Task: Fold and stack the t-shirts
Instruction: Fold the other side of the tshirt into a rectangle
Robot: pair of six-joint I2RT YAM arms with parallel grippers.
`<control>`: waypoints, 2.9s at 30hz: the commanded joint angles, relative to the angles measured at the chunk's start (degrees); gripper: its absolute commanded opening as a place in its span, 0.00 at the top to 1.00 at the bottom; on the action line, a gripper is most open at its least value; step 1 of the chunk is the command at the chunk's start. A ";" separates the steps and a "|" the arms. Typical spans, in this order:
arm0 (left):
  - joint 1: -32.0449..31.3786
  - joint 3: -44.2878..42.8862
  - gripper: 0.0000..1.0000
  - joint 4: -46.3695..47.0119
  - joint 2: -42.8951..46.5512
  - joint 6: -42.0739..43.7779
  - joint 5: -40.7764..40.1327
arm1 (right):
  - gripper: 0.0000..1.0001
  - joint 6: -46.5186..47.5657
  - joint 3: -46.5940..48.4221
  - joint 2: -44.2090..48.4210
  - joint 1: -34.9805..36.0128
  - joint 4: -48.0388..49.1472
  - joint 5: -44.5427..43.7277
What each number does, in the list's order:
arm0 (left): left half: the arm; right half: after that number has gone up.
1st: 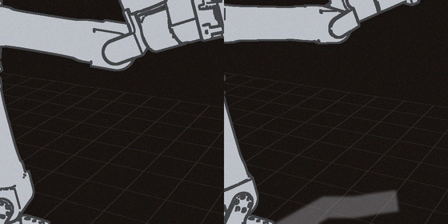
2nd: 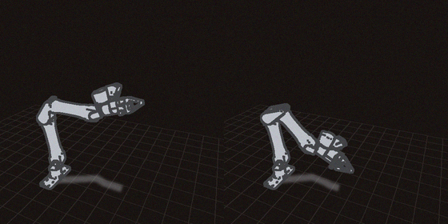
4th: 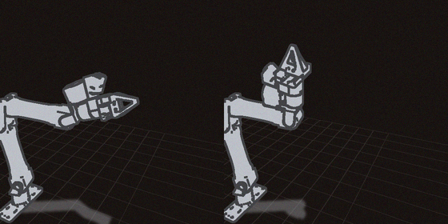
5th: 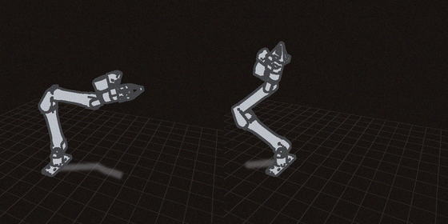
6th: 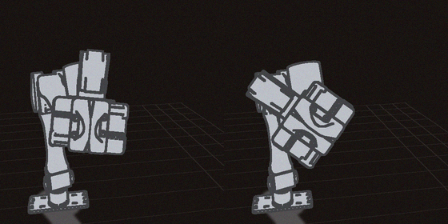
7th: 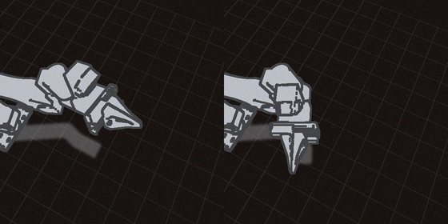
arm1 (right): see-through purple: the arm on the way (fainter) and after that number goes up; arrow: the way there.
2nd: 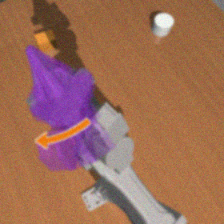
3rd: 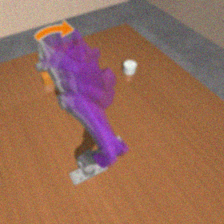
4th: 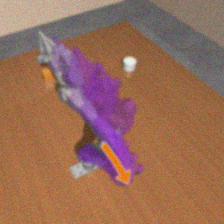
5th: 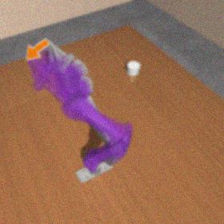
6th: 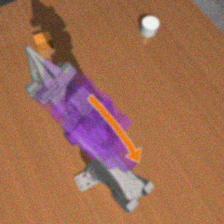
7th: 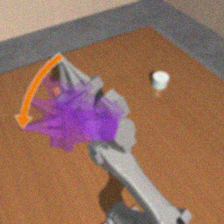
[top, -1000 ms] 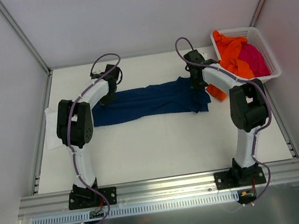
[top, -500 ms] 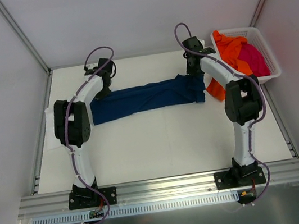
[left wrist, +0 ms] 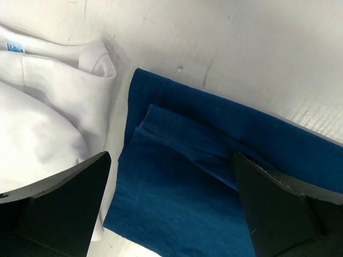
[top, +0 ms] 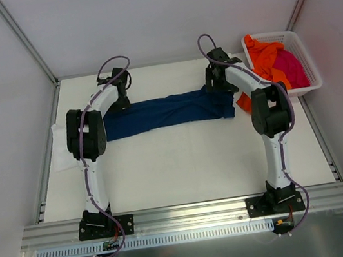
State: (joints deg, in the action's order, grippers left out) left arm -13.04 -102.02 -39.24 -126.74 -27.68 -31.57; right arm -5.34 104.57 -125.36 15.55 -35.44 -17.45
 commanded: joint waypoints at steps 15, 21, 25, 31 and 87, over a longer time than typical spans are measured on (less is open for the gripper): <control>-7.16 5.85 0.01 -0.92 16.52 -1.85 -3.94 | 0.01 4.82 -15.34 26.19 3.08 9.69 -1.53; -9.28 13.42 0.01 -0.83 17.66 -5.18 2.57 | 0.00 2.53 -21.59 30.52 4.04 6.00 -0.74; -10.87 15.00 0.01 -0.75 16.35 -5.45 2.74 | 0.00 0.78 -25.55 30.00 4.58 3.02 -0.74; -11.05 14.66 0.01 -1.01 13.19 -4.67 3.98 | 0.04 -0.98 -26.52 25.78 4.75 -0.59 -0.30; -4.02 20.10 0.01 -0.92 10.37 -3.96 6.70 | 0.91 2.44 -17.92 12.77 -1.14 -5.60 -6.27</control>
State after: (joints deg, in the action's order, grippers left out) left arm -19.75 -84.51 -37.36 -116.22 -31.99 -23.86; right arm -4.49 84.73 -114.61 15.84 -39.35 -20.86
